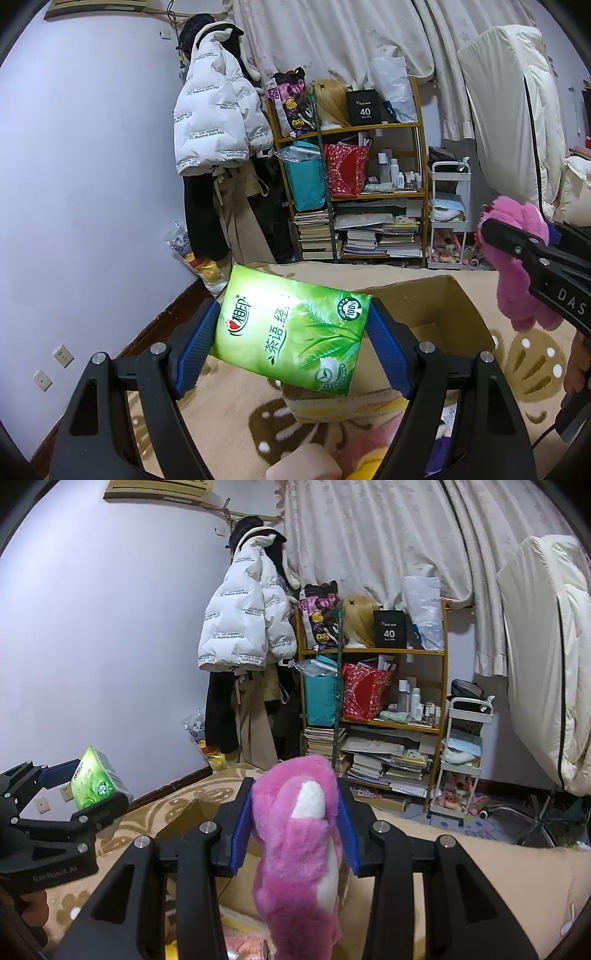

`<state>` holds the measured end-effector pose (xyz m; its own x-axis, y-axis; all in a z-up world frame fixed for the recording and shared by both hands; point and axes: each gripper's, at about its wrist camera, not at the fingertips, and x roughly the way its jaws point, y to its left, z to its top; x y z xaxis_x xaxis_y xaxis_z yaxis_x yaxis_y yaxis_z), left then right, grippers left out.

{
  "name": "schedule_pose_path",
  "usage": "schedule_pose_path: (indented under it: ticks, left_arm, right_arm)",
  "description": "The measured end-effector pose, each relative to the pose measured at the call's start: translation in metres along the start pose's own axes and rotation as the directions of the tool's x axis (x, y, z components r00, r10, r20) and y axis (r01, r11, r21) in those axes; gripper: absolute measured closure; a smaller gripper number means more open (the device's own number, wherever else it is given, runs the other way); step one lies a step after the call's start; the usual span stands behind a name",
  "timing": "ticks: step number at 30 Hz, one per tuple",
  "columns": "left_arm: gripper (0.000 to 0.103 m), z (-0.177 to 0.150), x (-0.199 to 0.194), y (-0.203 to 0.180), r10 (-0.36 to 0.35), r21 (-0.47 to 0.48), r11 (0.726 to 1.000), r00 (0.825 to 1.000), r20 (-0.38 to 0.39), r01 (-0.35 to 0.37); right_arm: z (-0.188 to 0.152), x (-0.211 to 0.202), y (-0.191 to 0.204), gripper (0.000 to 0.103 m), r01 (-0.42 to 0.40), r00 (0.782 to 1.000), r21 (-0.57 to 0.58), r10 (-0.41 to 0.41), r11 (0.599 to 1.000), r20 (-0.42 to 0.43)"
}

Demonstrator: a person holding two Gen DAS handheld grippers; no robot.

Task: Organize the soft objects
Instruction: 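Carry both held items over the cardboard box and open both tools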

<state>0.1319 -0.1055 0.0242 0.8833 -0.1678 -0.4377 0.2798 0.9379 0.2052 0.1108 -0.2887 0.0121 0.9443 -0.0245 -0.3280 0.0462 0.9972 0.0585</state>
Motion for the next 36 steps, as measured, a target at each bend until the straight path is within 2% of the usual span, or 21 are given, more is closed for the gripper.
schedule_pose_path:
  ticks: [7,15,22,29,30,31,34,36]
  left_arm:
    - [0.024,-0.003,0.025,-0.003,-0.030,-0.023,0.999,0.999,-0.021,0.030]
    - [0.024,-0.012,0.057,-0.006,-0.080,-0.063,0.995,0.991,-0.105,0.074]
    - [0.023,-0.018,0.075,-0.013,-0.123,-0.084,0.990,0.980,-0.160,0.110]
    - [0.023,-0.023,0.083,-0.012,-0.132,-0.099,0.989,0.971,-0.197,0.114]
    - [0.019,-0.024,0.082,-0.011,-0.129,-0.099,0.989,0.972,-0.199,0.111]
    - [0.012,-0.025,0.082,-0.011,-0.128,-0.100,0.989,0.972,-0.200,0.109]
    - [0.009,-0.026,0.079,-0.009,-0.127,-0.108,0.988,0.974,-0.189,0.108]
    - [0.009,-0.025,0.079,-0.010,-0.125,-0.104,0.989,0.971,-0.204,0.106]
  right_arm:
    - [-0.011,0.019,0.000,0.059,-0.032,0.999,0.023,0.032,0.999,-0.022]
    - [-0.039,0.046,-0.013,0.058,-0.067,0.992,0.097,0.077,0.993,-0.099]
    - [-0.048,0.047,-0.016,0.056,-0.086,0.991,0.119,0.097,0.989,-0.092]
    - [-0.054,0.052,-0.019,0.049,-0.100,0.986,0.153,0.118,0.983,-0.119]
    - [-0.055,0.053,-0.019,0.049,-0.100,0.985,0.153,0.120,0.983,-0.124]
    - [-0.055,0.053,-0.019,0.049,-0.100,0.985,0.154,0.121,0.983,-0.127]
    - [-0.056,0.051,-0.020,0.047,-0.101,0.983,0.164,0.124,0.981,-0.133]
    - [-0.056,0.048,-0.021,0.035,-0.102,0.983,0.171,0.126,0.980,-0.136]
